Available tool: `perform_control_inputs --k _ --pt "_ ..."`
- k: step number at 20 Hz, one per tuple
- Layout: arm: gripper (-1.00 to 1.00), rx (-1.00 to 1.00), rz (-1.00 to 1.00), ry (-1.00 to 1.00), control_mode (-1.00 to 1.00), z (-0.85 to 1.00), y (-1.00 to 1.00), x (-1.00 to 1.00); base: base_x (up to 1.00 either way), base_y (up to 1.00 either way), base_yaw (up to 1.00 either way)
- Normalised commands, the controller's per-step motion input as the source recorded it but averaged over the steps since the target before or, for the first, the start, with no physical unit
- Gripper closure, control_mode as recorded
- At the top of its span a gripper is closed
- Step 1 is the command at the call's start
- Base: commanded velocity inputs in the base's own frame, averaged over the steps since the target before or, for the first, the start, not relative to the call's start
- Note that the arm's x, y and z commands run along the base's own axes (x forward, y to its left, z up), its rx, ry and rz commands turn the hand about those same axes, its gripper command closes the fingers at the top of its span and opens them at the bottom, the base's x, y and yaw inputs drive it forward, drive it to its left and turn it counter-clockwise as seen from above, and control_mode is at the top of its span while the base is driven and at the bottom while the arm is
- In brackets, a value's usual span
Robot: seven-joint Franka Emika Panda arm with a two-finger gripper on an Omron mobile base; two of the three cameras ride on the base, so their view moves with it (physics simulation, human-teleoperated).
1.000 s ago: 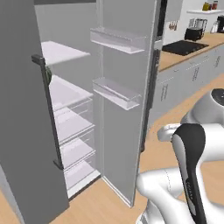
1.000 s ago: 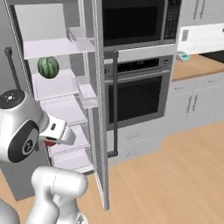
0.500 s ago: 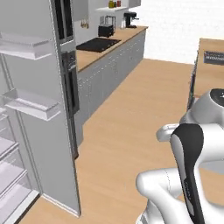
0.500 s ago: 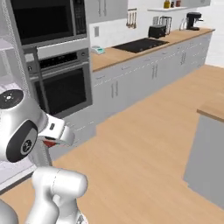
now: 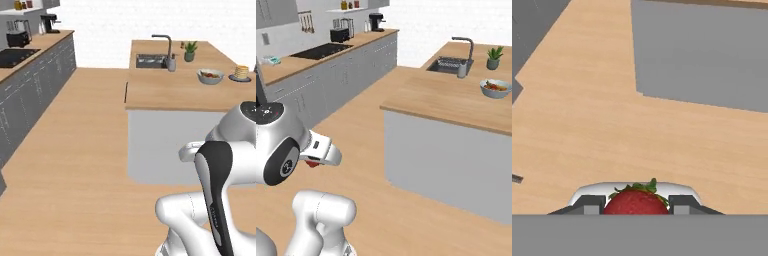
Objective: Take the strawberry from the fridge and place it on top of the pancake, located on the dining counter.
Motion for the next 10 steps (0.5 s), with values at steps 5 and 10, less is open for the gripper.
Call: perform_control_inputs --k 5,10 --pt "1.0 0.0 0.0 0.0 1.0 0.0 0.0 0.0 0.06 -1.0 -0.5" --pt "1.0 0.0 0.0 0.0 1.0 0.0 0.0 0.0 0.27 -1.0 -0.42"
